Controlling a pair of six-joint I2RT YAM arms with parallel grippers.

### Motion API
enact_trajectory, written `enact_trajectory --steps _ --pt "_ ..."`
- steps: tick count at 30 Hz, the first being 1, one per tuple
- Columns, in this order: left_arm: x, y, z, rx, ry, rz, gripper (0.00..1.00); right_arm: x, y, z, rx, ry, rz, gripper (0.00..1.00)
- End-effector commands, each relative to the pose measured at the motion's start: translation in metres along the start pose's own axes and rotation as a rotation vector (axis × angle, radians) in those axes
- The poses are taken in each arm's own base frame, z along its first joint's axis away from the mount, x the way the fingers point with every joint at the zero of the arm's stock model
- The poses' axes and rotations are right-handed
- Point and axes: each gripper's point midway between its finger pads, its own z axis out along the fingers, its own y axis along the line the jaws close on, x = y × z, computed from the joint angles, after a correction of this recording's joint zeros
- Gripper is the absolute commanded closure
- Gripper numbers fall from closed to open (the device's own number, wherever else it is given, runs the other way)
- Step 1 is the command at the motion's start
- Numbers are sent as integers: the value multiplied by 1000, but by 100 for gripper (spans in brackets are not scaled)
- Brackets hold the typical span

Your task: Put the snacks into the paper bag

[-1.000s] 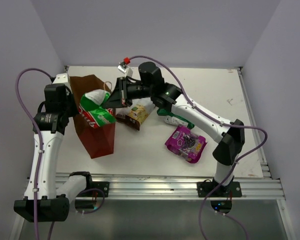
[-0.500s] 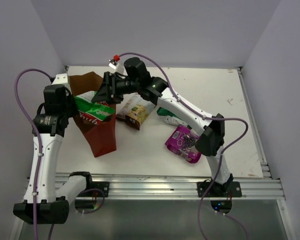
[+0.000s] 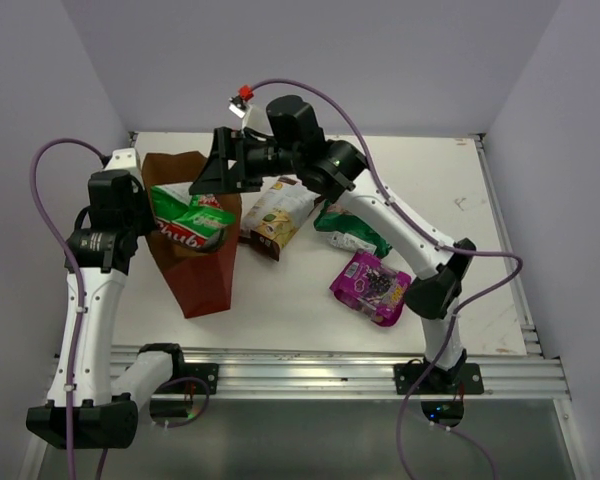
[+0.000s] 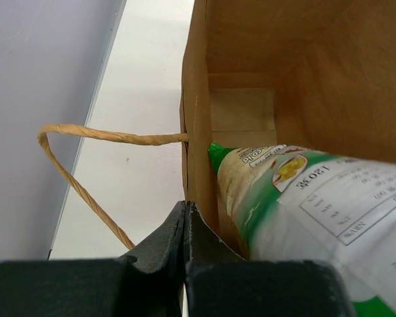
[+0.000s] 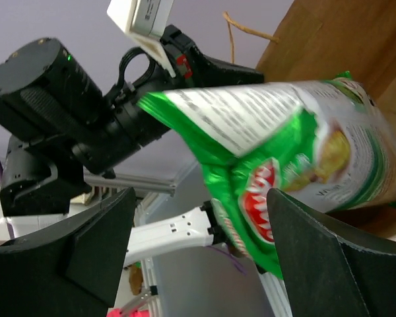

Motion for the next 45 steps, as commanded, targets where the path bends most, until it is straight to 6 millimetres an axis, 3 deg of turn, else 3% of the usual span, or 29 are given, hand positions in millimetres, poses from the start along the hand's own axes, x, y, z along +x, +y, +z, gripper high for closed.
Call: enact_trajectory --steps 1,4,7,8,10,12,13,14,16,18,21,23,24,26,30,37,41,43,45 --pt "-7 1 -2 -1 -36 19 100 2 7 -26 37 -12 -86 15" --pt "-6 1 -3 -2 -33 20 100 6 -3 -23 63 11 -106 15" --pt "-6 3 -5 -11 -35 21 100 -14 12 -39 79 -62 -200 15" --pt "-6 4 -6 -14 -36 21 100 -30 17 -50 109 -127 -231 13" --pt "-6 4 -7 -15 -37 17 100 -48 6 -67 156 -182 -233 9" --pt "-6 4 -7 -12 -37 19 100 -51 -38 -67 227 -177 -169 10" --pt "-7 4 -8 -10 -40 18 100 -65 -63 -82 290 -220 -148 10" --pt "-7 3 -8 -8 -38 18 100 -56 -105 -82 380 -196 -119 10" --pt "-6 3 -10 -6 -41 17 100 -71 -170 -99 570 -243 -144 10" --pt "-6 2 -12 2 -44 18 100 -82 -222 -117 735 -254 -138 10" --pt "-4 0 -11 12 -38 20 100 -86 -291 -121 915 -202 -149 10" --pt "-5 -1 -12 18 -41 20 100 -91 -314 -123 973 -201 -146 10" --pt "-5 -1 -12 20 -41 17 100 -82 -342 -115 1003 -162 -125 11" --pt "-5 -2 -12 22 -39 17 100 -80 -364 -114 1045 -148 -120 11" --pt "-7 -1 -15 20 -41 17 100 -52 -416 -110 1162 -46 -110 11" --pt "-7 0 -14 13 -34 18 100 3 -453 -108 1182 123 -68 13" --pt "-7 0 -13 11 -32 18 100 41 -462 -104 1137 247 -20 38" --pt "-8 0 -13 8 -36 19 100 57 -455 -100 1081 306 19 38" --pt "-8 1 -15 5 -39 20 100 61 -444 -102 1058 325 39 29"
